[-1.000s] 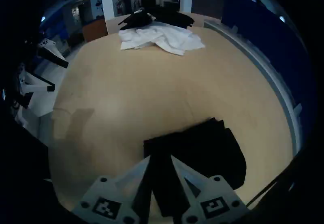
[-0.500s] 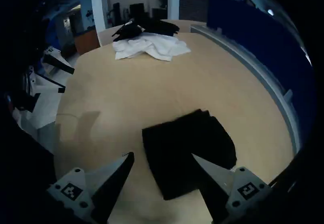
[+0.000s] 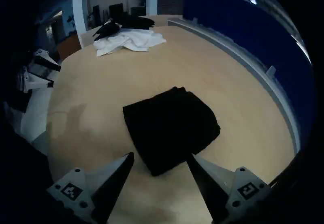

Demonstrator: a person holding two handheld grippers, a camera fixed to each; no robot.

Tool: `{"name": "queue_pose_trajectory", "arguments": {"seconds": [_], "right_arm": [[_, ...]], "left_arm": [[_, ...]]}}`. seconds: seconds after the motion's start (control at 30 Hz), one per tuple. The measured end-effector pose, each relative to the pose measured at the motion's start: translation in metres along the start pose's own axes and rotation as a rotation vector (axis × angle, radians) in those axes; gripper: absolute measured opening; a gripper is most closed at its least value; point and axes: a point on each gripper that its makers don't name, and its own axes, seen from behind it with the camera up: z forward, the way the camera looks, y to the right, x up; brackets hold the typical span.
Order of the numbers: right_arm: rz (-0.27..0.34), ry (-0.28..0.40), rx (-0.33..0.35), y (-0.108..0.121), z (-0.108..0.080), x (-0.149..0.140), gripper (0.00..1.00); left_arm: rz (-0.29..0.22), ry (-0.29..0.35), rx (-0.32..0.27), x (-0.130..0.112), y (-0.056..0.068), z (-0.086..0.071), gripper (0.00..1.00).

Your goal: Fold towel

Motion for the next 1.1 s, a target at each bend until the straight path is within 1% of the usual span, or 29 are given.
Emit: {"name": "queue_pose_trajectory", "arguments": {"seconds": [0.17,0.4,0.43,0.5,0.63,0.77,0.87,0.97,1.0,1.03,1.1], "right_arm": [[0.052,-0.022,-0.045,0.0,0.002,-0.016,0.99],[0.135,-0.032,-0.091,-0.003,0.008,-0.031,0.9],[0.145,-0.031,-0.091,-0.004,0.009,-0.031,0.88],[0.165,-0.03,-0.09,-0.005,0.01,-0.033,0.81],[0.187,-0.029,-0.08,-0.007,0.013,-0.036,0.71],[0.198,-0.027,-0.072,-0.01,0.014,-0.039,0.69],[0.2,-0.031,-0.075,-0.01,0.015,-0.041,0.55],[0.203,-0.033,-0.079,-0.01,0.017,-0.043,0.37],[0.204,-0.033,-0.08,-0.011,0.017,-0.044,0.33],[0.207,-0.033,-0.081,-0.01,0.018,-0.044,0.29],[0.211,-0.032,-0.082,-0.01,0.021,-0.046,0.26]], "left_arm": [[-0.001,-0.001,0.003,-0.002,-0.002,-0.001,0.88],[-0.005,-0.001,0.003,-0.004,-0.003,0.001,0.88],[-0.005,-0.002,0.003,-0.004,-0.003,0.002,0.88],[-0.004,-0.002,0.003,-0.004,-0.003,0.002,0.88],[-0.007,-0.002,0.001,-0.004,-0.002,0.002,0.88],[-0.009,-0.002,0.0,-0.004,-0.002,0.001,0.88],[-0.01,-0.002,0.001,-0.003,-0.002,0.002,0.88],[-0.01,-0.002,0.001,-0.003,-0.002,0.003,0.88],[-0.01,-0.002,0.001,-0.003,-0.002,0.003,0.88],[-0.011,-0.002,0.001,-0.003,-0.003,0.003,0.88],[-0.012,-0.002,0.002,-0.003,-0.003,0.004,0.88]]}}
